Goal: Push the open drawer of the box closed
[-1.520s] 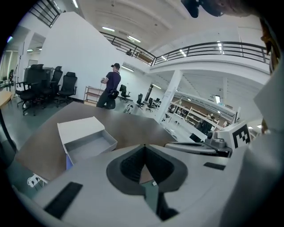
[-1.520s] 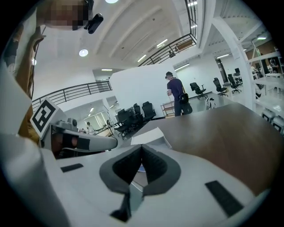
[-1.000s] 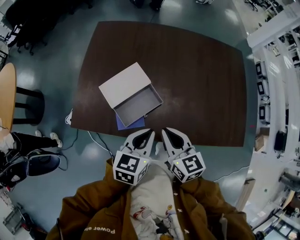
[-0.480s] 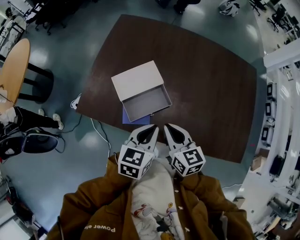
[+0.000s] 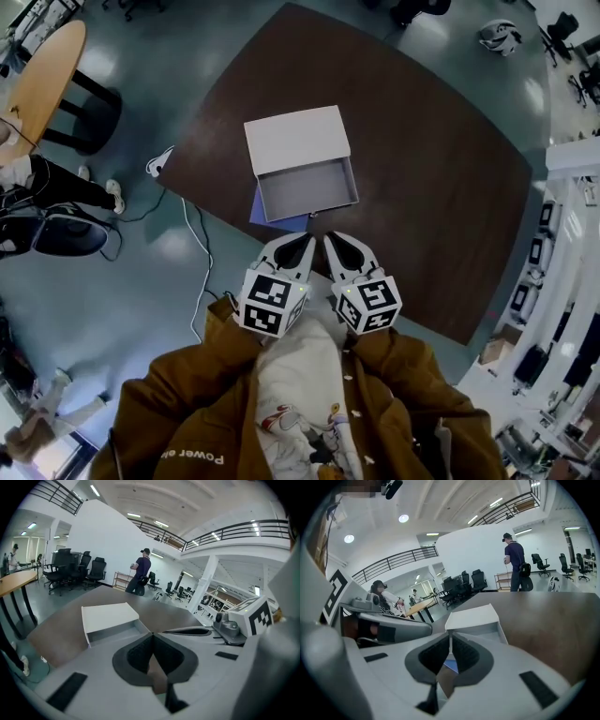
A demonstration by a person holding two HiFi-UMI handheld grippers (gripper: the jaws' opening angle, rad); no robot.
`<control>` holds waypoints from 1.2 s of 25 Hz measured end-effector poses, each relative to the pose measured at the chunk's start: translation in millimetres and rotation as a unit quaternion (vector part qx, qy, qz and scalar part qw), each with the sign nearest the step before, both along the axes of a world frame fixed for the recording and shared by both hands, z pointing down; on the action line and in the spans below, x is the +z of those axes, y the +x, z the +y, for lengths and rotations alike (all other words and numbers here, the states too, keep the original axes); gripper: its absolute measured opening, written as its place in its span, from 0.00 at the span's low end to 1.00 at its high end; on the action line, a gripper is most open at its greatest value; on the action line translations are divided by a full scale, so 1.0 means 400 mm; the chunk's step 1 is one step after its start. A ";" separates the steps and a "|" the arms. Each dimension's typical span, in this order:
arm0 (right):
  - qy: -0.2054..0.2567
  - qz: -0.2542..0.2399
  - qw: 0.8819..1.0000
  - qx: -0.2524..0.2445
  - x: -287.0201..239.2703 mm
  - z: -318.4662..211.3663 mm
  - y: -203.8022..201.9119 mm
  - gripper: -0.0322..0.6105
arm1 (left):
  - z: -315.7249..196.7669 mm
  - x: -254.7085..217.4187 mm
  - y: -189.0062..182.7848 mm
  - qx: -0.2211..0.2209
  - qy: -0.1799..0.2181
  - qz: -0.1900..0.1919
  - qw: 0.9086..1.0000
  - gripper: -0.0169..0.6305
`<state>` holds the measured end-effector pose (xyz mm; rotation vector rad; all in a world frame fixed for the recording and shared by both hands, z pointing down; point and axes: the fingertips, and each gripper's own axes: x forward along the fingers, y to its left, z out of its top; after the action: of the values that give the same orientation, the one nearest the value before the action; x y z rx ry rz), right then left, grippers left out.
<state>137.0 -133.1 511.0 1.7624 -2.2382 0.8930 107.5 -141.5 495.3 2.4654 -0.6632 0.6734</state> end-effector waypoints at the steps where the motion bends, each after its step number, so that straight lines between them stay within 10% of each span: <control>1: -0.004 0.000 1.000 -0.003 0.015 -0.007 -0.003 0.06 | -0.005 0.013 -0.005 -0.004 -0.001 -0.002 1.000 0.03; 30: -0.178 0.038 0.983 -0.013 0.403 -0.096 -0.008 0.24 | 0.001 0.297 -0.050 -0.020 -0.082 -0.057 0.995 0.08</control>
<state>133.8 -171.7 672.1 1.5717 -1.9063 1.1182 87.5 -141.0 614.0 2.2709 -0.6691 0.8241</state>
